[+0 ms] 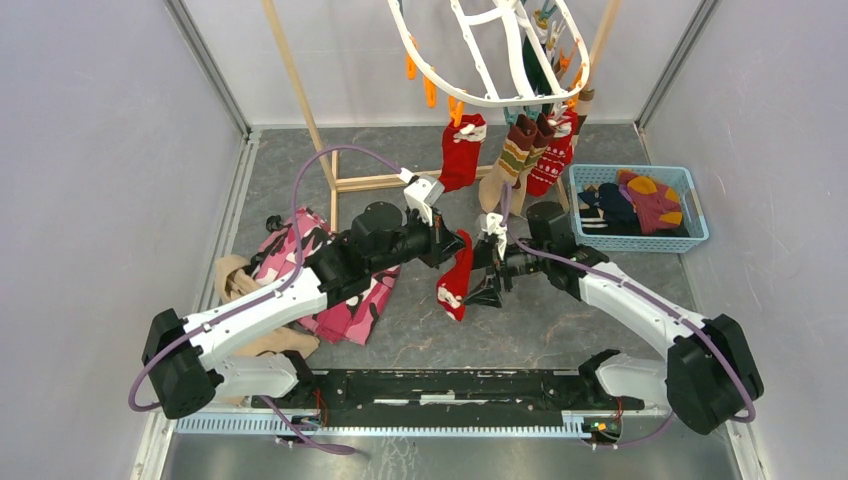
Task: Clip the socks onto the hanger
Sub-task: Pick up the sock from the bin.
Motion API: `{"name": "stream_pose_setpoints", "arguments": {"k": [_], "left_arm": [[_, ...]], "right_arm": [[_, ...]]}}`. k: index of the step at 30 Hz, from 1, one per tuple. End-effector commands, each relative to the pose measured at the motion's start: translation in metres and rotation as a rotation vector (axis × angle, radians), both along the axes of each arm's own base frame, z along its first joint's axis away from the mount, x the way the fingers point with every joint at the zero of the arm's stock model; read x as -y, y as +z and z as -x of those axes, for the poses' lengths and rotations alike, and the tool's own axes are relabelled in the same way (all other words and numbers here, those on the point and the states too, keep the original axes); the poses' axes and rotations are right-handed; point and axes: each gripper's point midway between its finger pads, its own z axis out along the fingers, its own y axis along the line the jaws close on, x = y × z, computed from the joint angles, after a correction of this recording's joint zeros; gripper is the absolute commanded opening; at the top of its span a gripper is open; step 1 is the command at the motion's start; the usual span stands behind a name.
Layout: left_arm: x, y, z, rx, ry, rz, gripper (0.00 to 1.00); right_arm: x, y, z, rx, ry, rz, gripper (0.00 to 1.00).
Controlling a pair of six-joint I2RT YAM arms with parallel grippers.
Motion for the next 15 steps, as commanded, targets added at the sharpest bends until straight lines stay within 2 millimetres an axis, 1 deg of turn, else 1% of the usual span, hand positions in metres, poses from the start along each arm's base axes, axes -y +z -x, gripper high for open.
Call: {"name": "stream_pose_setpoints", "arguments": {"k": [1,3,5,9,12,13,15], "left_arm": [[0.014,0.032,-0.01,0.029,0.031,0.143,0.02],[0.015,0.031,-0.012,0.033,0.033,0.147,0.02],[0.016,0.03,-0.014,0.04,0.036,0.15,0.02],[0.011,0.023,-0.017,0.048,0.054,0.149,0.02],[0.004,0.017,-0.021,0.053,0.076,0.149,0.02],[0.0,0.017,-0.024,0.058,0.087,0.15,0.02],[-0.008,0.011,-0.029,0.056,0.101,0.147,0.03]], "right_arm": [[-0.017,0.009,0.004,-0.019,0.038,-0.046,0.85],[-0.018,0.008,0.002,-0.033,0.031,-0.045,0.84],[-0.019,0.008,0.001,-0.037,0.026,-0.043,0.78],[-0.018,0.011,0.0,-0.02,0.02,-0.047,0.44],[-0.018,0.012,0.0,-0.008,0.027,-0.042,0.29],[-0.017,0.013,0.001,0.001,0.039,-0.038,0.22],[-0.016,0.012,0.006,-0.001,0.079,-0.03,0.11]]}}
